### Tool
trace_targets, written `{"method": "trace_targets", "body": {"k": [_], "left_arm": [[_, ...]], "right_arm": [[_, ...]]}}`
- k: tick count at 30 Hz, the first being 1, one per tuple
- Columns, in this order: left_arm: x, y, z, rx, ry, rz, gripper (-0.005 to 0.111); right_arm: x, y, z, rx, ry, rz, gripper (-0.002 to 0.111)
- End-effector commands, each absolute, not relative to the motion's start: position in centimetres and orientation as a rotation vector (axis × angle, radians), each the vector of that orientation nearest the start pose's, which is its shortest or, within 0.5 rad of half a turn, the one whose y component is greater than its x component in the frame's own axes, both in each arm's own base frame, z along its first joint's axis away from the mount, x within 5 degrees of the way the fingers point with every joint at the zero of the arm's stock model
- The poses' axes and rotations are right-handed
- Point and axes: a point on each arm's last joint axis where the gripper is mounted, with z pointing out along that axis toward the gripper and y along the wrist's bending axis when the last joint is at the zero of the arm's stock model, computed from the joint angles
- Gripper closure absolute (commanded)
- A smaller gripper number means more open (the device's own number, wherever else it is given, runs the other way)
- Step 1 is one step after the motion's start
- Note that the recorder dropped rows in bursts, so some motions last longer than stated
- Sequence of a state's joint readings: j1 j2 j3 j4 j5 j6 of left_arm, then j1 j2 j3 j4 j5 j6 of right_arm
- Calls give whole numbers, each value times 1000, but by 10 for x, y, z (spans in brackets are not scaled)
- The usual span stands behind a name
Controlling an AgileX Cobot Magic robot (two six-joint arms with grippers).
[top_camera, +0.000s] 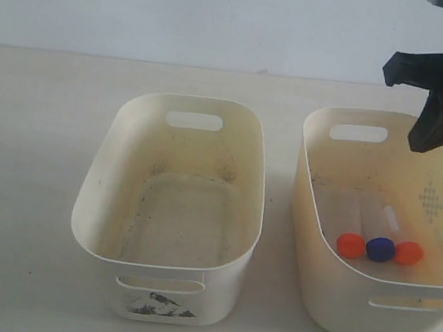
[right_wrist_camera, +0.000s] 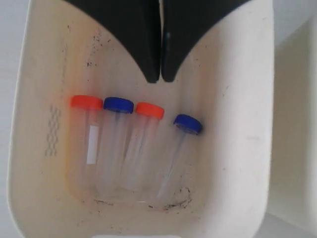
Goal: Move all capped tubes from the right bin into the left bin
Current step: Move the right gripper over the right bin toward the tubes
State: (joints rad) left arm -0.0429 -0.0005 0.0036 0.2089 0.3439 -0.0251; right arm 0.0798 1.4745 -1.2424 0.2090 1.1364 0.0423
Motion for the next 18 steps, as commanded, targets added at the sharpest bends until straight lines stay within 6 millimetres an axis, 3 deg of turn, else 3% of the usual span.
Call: {"method": "trace_targets", "body": {"k": [1, 7, 10, 13, 18], "left_arm": [[54, 4, 183, 137, 1813, 144, 102], [54, 4, 183, 137, 1813, 144, 102], [54, 4, 183, 137, 1813, 144, 102], [54, 4, 183, 137, 1813, 144, 102], [54, 4, 183, 137, 1813, 144, 102]], "right_arm": [[292, 39, 298, 48, 2899, 297, 109], [303, 41, 278, 66, 2961, 292, 109], [304, 56, 268, -8, 3001, 119, 109], [304, 68, 264, -65, 3001, 13, 109], [305, 69, 264, -39, 2979, 14, 109]]}}
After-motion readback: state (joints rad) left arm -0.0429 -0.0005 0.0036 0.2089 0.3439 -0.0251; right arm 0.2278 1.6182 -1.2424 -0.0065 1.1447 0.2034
